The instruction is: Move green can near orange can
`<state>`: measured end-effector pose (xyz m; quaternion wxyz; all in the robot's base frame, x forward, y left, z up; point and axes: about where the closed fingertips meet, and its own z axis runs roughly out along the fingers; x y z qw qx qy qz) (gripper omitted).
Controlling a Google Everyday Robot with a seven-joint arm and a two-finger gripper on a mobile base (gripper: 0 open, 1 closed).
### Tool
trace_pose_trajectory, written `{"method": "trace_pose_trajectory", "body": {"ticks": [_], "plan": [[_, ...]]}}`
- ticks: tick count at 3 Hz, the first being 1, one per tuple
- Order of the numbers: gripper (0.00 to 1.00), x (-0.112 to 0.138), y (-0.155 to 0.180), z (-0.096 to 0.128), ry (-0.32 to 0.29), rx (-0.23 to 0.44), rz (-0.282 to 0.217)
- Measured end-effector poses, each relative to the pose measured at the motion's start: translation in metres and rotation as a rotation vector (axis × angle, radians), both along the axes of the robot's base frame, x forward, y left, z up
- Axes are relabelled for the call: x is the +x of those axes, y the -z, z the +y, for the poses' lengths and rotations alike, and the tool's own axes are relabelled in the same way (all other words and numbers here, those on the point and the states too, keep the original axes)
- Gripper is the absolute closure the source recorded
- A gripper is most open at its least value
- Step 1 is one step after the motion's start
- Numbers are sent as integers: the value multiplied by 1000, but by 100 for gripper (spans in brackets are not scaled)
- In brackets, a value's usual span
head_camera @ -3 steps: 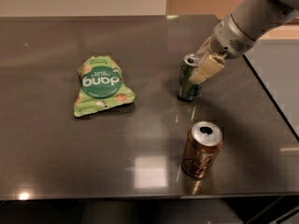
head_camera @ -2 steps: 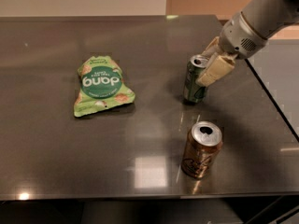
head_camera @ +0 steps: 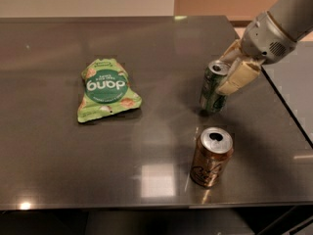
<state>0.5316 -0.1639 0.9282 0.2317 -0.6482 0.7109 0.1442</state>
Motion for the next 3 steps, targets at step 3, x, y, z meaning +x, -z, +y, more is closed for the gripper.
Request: {"method": "trace_pose_trajectory", "body": {"ticks": [3], "plan": [[100, -72, 9, -3, -138, 63, 69]]}}
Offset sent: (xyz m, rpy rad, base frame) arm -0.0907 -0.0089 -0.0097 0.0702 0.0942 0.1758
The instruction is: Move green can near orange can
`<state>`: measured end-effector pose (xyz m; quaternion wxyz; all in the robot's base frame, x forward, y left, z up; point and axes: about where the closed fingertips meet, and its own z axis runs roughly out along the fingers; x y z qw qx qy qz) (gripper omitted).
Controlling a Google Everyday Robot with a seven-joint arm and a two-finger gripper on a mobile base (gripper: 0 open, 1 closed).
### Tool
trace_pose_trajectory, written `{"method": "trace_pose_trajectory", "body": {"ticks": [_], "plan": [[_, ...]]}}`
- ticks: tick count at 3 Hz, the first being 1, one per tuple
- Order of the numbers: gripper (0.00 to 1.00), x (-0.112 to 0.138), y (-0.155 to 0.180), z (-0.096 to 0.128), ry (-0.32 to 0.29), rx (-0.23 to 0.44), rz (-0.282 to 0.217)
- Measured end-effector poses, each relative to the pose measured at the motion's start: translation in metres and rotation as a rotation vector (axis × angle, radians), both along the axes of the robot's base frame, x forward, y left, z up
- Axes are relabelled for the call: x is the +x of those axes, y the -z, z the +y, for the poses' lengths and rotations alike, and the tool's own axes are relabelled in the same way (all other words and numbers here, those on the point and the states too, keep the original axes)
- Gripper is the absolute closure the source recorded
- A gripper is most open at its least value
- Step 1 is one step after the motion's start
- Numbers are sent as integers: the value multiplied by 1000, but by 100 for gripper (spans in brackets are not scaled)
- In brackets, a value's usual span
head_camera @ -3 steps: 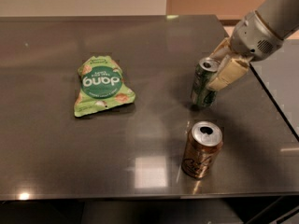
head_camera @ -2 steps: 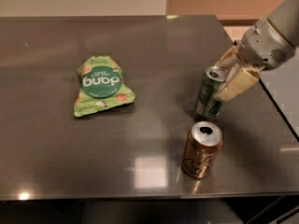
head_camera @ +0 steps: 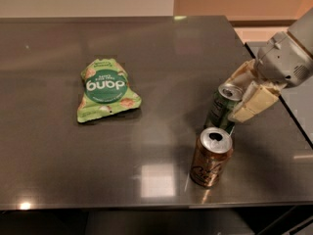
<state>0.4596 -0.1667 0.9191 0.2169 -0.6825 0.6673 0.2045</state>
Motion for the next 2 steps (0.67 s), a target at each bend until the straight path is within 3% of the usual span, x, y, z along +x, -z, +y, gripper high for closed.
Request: {"method": "trace_pose_trajectory", "body": {"ticks": [1, 2], "plan": [[100, -13, 2, 1, -19, 7, 8], [81, -22, 6, 2, -38, 3, 8]]}}
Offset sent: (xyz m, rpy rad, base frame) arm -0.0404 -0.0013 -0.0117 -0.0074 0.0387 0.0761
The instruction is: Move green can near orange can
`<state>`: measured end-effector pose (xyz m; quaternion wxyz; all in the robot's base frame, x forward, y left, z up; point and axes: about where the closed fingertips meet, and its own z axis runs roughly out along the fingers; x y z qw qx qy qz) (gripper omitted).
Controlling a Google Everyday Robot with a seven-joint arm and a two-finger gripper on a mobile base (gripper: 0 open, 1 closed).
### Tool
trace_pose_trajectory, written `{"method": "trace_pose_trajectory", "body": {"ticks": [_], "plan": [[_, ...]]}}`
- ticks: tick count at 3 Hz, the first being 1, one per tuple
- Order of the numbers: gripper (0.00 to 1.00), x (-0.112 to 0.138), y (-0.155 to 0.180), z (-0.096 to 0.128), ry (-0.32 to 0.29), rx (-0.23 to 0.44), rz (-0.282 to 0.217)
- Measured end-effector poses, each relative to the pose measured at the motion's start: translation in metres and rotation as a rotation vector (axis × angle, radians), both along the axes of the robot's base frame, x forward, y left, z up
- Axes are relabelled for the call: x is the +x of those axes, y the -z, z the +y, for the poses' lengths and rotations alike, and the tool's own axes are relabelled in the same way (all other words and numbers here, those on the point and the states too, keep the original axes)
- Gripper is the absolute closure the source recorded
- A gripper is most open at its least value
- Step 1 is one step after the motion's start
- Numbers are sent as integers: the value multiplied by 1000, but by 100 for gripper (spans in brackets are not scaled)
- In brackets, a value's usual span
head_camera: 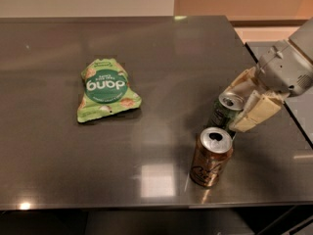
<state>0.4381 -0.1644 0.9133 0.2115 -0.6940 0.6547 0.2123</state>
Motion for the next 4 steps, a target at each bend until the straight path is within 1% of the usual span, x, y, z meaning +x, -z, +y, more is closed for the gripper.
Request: {"method": "trace_pose_trajectory", "body": {"ticks": [1, 3, 4], "plan": [[58, -2, -1, 0, -11, 3, -12], [12, 4, -3, 4, -2, 7, -34], [0, 6, -3, 6, 1, 8, -43]]}}
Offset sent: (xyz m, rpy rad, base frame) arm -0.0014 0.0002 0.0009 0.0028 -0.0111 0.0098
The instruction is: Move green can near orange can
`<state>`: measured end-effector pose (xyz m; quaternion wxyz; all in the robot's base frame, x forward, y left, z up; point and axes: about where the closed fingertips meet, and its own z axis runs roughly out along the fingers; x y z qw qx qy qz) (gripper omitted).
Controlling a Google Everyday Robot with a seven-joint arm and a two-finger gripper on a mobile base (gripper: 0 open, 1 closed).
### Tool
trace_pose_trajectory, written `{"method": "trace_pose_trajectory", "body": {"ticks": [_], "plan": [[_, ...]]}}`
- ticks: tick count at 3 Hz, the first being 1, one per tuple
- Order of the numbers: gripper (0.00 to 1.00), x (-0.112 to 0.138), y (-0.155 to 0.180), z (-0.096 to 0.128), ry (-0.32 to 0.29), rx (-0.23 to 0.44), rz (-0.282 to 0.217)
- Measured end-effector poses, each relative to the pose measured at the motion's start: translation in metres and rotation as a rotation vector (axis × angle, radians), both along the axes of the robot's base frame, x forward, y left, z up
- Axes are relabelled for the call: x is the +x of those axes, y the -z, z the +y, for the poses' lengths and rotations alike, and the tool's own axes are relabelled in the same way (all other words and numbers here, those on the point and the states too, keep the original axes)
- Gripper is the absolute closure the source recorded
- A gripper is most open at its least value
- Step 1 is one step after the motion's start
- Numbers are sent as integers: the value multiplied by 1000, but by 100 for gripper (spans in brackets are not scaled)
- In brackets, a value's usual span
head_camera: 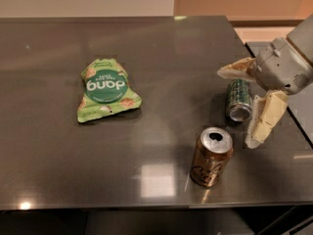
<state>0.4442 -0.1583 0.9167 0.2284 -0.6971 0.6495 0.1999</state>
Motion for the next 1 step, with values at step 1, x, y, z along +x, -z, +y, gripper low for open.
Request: {"method": "trace_pose_trajectory", "body": {"ticks": [1], "plan": [[0, 0, 0, 0, 0, 0, 0]]}}
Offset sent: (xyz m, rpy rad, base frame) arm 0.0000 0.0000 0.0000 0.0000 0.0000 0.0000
